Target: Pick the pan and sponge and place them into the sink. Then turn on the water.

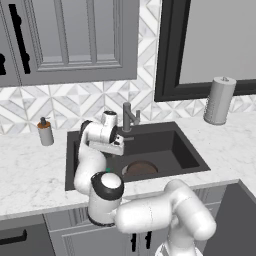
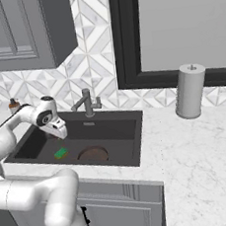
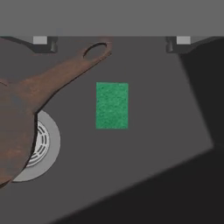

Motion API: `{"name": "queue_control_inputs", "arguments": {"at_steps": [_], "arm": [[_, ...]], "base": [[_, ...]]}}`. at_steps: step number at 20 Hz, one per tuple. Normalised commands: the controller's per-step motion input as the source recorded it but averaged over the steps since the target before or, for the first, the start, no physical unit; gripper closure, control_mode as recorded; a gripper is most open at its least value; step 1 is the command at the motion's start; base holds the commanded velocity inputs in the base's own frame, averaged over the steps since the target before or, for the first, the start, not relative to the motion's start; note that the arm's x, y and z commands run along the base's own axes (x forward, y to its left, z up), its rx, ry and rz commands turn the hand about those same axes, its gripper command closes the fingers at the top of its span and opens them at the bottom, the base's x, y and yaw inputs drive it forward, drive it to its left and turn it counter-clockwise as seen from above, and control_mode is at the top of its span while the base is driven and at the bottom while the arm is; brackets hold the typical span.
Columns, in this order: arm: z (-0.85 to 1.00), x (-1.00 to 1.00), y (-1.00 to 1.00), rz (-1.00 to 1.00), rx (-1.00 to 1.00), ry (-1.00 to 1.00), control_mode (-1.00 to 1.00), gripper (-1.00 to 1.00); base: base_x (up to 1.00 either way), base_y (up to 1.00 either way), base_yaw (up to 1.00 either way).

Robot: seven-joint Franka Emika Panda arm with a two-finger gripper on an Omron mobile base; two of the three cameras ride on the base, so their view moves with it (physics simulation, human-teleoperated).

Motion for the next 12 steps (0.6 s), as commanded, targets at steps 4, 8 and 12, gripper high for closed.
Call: {"name": "queue_control_inputs", "arguments": {"at_steps": [4,8,12], "arm": [[0.80,-0.57,-0.05,0.10,0.00,0.00,-1.00,-1.00],[0.73,-0.62,-0.40,0.18,-0.02,0.00,-1.00,-1.00],[0.61,-0.48,-0.73,0.20,-0.05,-0.03,-1.00,-1.00]], "base": [[0.00,0.00,0.00],[0.00,0.00,0.00],[0.00,0.00,0.00]]}}
